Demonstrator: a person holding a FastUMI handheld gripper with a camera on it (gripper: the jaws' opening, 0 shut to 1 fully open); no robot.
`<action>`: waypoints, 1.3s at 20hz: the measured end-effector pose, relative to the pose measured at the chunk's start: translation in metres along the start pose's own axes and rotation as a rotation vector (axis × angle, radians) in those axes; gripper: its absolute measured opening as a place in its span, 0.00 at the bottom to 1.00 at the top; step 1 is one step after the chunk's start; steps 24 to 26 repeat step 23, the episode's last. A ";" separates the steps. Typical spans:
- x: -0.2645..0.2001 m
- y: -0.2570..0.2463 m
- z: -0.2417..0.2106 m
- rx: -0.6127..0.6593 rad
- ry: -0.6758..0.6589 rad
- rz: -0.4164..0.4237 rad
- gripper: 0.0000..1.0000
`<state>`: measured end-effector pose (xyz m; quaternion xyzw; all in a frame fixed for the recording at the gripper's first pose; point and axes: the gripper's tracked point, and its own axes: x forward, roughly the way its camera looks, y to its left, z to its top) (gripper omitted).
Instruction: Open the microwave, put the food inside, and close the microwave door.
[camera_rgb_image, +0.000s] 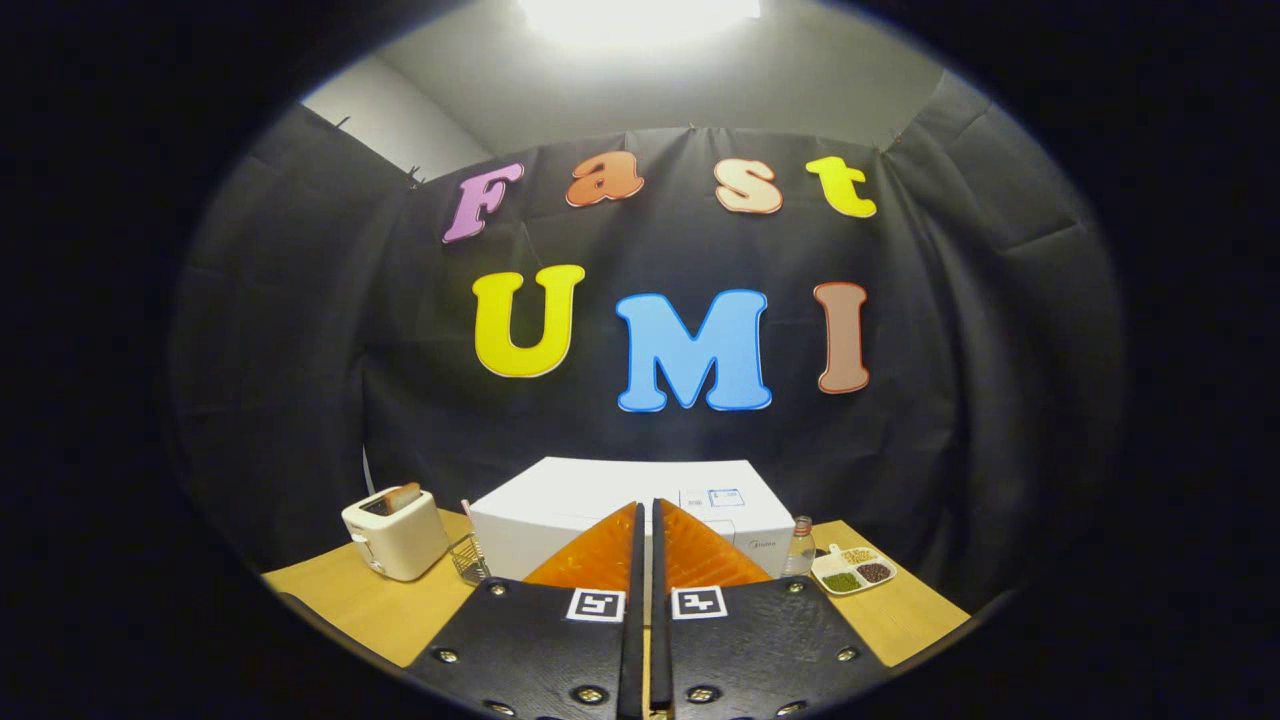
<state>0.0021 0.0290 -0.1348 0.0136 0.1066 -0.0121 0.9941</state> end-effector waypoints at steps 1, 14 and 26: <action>-0.007 0.003 0.011 -0.002 -0.012 0.002 0.03; -0.021 0.014 0.039 0.014 0.012 -0.056 0.96; -0.031 0.024 0.045 -0.017 -0.068 -0.077 0.96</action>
